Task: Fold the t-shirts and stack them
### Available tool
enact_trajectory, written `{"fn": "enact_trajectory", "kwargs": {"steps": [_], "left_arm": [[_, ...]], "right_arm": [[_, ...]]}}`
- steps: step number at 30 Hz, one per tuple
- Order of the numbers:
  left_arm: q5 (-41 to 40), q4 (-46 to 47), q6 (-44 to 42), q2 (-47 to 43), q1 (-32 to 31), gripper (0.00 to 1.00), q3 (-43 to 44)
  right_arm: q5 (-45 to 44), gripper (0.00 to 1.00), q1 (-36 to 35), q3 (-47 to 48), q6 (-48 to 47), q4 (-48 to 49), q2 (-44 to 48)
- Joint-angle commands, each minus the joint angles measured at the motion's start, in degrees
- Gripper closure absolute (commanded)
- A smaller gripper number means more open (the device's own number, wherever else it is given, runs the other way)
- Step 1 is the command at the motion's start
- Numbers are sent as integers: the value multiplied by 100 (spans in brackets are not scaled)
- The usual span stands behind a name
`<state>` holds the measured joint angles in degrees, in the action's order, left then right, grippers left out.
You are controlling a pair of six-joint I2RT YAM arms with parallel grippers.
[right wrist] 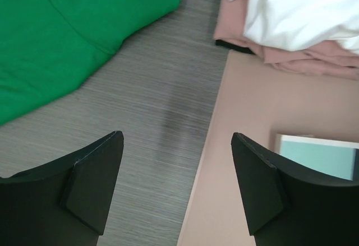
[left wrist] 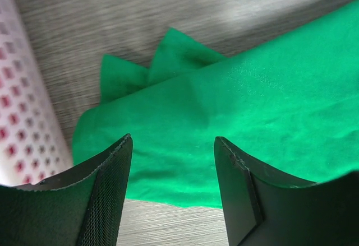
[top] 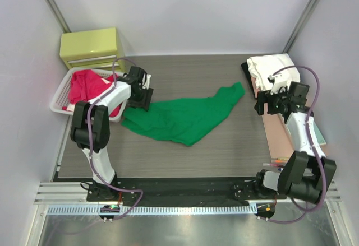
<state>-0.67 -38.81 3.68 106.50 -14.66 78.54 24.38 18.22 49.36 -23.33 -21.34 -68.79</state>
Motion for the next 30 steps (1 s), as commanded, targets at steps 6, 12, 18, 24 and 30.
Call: {"fn": "enact_trajectory", "kwargs": {"steps": [6, 12, 18, 24, 30], "left_arm": [[444, 548, -342, -900, -99, 39, -216], [410, 752, -649, -1623, -99, 39, -656], [348, 655, -650, -1904, -99, 39, -753], [339, 655, -632, -2054, -99, 39, -753], [357, 655, -614, -1931, -99, 39, -770]], "right_arm": [[981, 19, -634, 1609, 294, -476, -2020], [1033, 19, -995, 2953, 741, -485, -3654], [893, 23, -1048, 3869, 1085, -318, -4879], [577, 23, -1101, 4081, 1059, -204, -5390], [463, 99, -1171, 3949, 1111, -63, -5267]]}}
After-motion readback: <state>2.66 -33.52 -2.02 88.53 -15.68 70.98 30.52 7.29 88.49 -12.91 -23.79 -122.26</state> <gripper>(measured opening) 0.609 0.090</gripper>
